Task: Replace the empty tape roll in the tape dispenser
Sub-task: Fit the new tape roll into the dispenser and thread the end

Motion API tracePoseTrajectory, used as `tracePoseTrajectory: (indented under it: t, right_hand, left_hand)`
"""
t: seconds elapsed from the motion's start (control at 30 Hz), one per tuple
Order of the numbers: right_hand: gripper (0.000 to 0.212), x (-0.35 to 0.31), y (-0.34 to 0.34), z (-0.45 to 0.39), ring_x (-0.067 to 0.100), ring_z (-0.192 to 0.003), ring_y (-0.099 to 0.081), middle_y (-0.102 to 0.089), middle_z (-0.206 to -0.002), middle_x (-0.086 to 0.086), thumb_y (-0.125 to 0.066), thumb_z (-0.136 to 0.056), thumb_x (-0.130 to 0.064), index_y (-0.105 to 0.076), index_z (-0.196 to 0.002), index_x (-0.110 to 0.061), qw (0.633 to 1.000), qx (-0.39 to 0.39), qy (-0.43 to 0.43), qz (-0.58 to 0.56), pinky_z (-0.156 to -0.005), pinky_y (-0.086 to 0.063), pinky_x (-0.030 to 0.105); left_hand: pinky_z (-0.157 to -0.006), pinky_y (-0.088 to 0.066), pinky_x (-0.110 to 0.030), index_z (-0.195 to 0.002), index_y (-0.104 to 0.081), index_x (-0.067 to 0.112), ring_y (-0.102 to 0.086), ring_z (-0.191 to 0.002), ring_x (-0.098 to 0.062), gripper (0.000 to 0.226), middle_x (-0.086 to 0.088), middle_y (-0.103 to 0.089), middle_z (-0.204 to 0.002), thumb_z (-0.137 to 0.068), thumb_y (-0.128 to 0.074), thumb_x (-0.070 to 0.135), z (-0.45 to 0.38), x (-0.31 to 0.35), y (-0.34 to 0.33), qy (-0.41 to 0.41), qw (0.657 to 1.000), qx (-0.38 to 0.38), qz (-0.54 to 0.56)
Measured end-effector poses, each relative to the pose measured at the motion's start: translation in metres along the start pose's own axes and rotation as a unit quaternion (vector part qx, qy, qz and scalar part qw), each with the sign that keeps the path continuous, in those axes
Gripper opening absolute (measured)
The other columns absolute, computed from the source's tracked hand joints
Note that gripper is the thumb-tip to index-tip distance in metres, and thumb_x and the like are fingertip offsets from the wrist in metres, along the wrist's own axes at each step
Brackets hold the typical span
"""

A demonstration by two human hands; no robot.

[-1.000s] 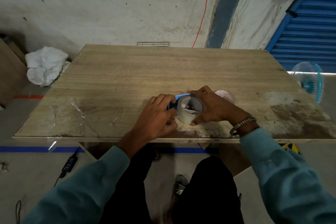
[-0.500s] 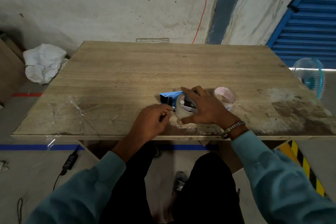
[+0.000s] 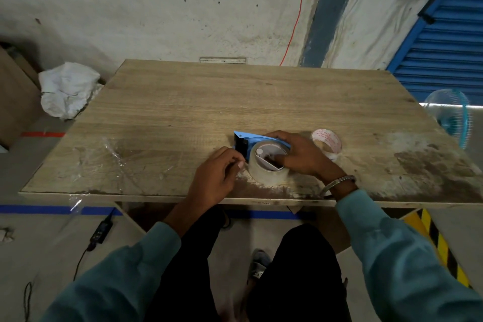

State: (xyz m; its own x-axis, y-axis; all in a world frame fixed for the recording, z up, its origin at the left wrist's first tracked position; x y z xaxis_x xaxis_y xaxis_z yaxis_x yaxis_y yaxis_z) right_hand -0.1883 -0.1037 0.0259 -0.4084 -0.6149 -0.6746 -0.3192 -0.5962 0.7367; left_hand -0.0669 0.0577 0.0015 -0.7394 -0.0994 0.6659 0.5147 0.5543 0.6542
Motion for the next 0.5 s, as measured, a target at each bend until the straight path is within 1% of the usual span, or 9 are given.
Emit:
tracePoseTrajectory:
  t: [0.07, 0.13, 0.2, 0.23, 0.27, 0.3, 0.33, 0.4, 0.5]
  right_hand:
    - [0.044, 0.003, 0.0, -0.004, 0.012, -0.107, -0.07, -0.077, -0.117, -0.006, -0.082, -0.083, -0.021, -0.071, -0.125, -0.024, 1.0, 0.013, 0.009, 0.006, -0.098, -0.054, 0.036]
    - [0.046, 0.005, 0.0, -0.007, 0.012, -0.108, -0.072, -0.078, -0.117, -0.006, -0.085, -0.082, -0.021, -0.073, -0.126, -0.024, 1.0, 0.003, 0.012, -0.006, -0.099, -0.056, 0.037]
    - [0.048, 0.008, 0.002, -0.01, 0.014, -0.11, -0.072, -0.078, -0.12, -0.003, -0.086, -0.082, -0.014, -0.074, -0.128, -0.02, 1.0, -0.012, 0.005, -0.023, -0.098, -0.057, 0.032]
    - [0.048, 0.01, 0.002, -0.011, 0.014, -0.11, -0.072, -0.077, -0.122, -0.001, -0.085, -0.083, -0.01, -0.073, -0.129, -0.018, 0.999, -0.019, 0.001, -0.035, -0.095, -0.057, 0.025]
    - [0.048, 0.012, 0.003, -0.012, 0.011, -0.107, -0.072, -0.076, -0.124, 0.0, -0.083, -0.084, -0.007, -0.073, -0.13, -0.016, 0.999, -0.023, -0.004, -0.047, -0.09, -0.055, 0.015]
    - [0.047, 0.014, 0.003, -0.012, 0.002, -0.102, -0.072, -0.076, -0.125, 0.0, -0.082, -0.085, -0.006, -0.073, -0.13, -0.016, 0.998, -0.024, -0.008, -0.056, -0.084, -0.053, 0.007]
    - [0.046, 0.017, 0.003, -0.012, -0.008, -0.095, -0.07, -0.075, -0.124, -0.002, -0.081, -0.086, -0.006, -0.072, -0.131, -0.016, 0.998, -0.02, -0.016, -0.062, -0.079, -0.051, 0.001]
    - [0.044, 0.022, 0.003, -0.014, -0.022, -0.084, -0.065, -0.075, -0.121, -0.003, -0.079, -0.088, -0.006, -0.073, -0.13, -0.016, 0.997, -0.015, -0.027, -0.077, -0.072, -0.048, -0.002]
    - [0.044, 0.024, 0.003, -0.015, -0.025, -0.081, -0.064, -0.075, -0.122, -0.002, -0.079, -0.088, -0.006, -0.072, -0.131, -0.015, 0.995, -0.016, -0.028, -0.095, -0.072, -0.047, -0.003]
  left_hand:
    - [-0.08, -0.056, -0.041, -0.1, -0.069, 0.026, -0.066, -0.089, -0.009, 0.006, 0.011, -0.065, -0.099, -0.098, -0.065, 0.022, 0.0, -0.003, 0.002, 0.006, 1.0, 0.003, 0.009]
    - [-0.079, -0.056, -0.04, -0.097, -0.072, 0.027, -0.067, -0.086, -0.008, 0.007, 0.012, -0.066, -0.094, -0.096, -0.067, 0.022, -0.002, -0.006, 0.006, 0.022, 1.0, 0.007, 0.004]
    - [-0.078, -0.055, -0.038, -0.095, -0.073, 0.026, -0.066, -0.084, -0.008, 0.008, 0.012, -0.067, -0.091, -0.095, -0.068, 0.019, -0.002, -0.009, 0.012, 0.029, 0.999, 0.018, -0.019]
    - [-0.079, -0.055, -0.038, -0.094, -0.073, 0.024, -0.066, -0.083, -0.009, 0.01, 0.012, -0.068, -0.091, -0.094, -0.068, 0.016, -0.001, -0.011, 0.016, 0.031, 0.999, 0.03, -0.029]
    - [-0.079, -0.054, -0.037, -0.093, -0.074, 0.023, -0.066, -0.083, -0.01, 0.011, 0.01, -0.069, -0.091, -0.094, -0.068, 0.014, -0.001, -0.012, 0.021, 0.031, 0.998, 0.038, -0.036]
    - [-0.079, -0.054, -0.037, -0.093, -0.074, 0.022, -0.066, -0.083, -0.011, 0.011, 0.009, -0.069, -0.091, -0.095, -0.067, 0.013, 0.0, -0.012, 0.024, 0.029, 0.998, 0.039, -0.045]
    - [-0.078, -0.054, -0.037, -0.094, -0.074, 0.022, -0.066, -0.083, -0.011, 0.011, 0.009, -0.069, -0.092, -0.095, -0.067, 0.013, 0.001, -0.011, 0.026, 0.024, 0.997, 0.037, -0.056]
    - [-0.076, -0.053, -0.035, -0.094, -0.073, 0.022, -0.065, -0.081, -0.011, 0.011, 0.009, -0.067, -0.092, -0.096, -0.067, 0.013, 0.005, -0.008, 0.033, 0.015, 0.996, 0.041, -0.073]
    - [-0.071, -0.054, -0.033, -0.093, -0.071, 0.023, -0.064, -0.079, -0.009, 0.012, 0.011, -0.066, -0.091, -0.095, -0.069, 0.011, 0.012, -0.004, 0.047, -0.006, 0.995, 0.057, -0.083]
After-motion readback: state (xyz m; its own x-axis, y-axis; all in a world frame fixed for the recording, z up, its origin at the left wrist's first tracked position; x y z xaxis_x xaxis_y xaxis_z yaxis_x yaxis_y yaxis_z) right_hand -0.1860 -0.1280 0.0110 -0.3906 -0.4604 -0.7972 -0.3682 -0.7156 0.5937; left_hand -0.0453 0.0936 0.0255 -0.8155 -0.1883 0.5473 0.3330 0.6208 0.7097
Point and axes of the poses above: each hand's wrist, its own z-axis away from the middle knuckle, its own y-axis out of the back of the hand, x = y × z, the point moved 9 cm from there along -z, towards the middle knuckle
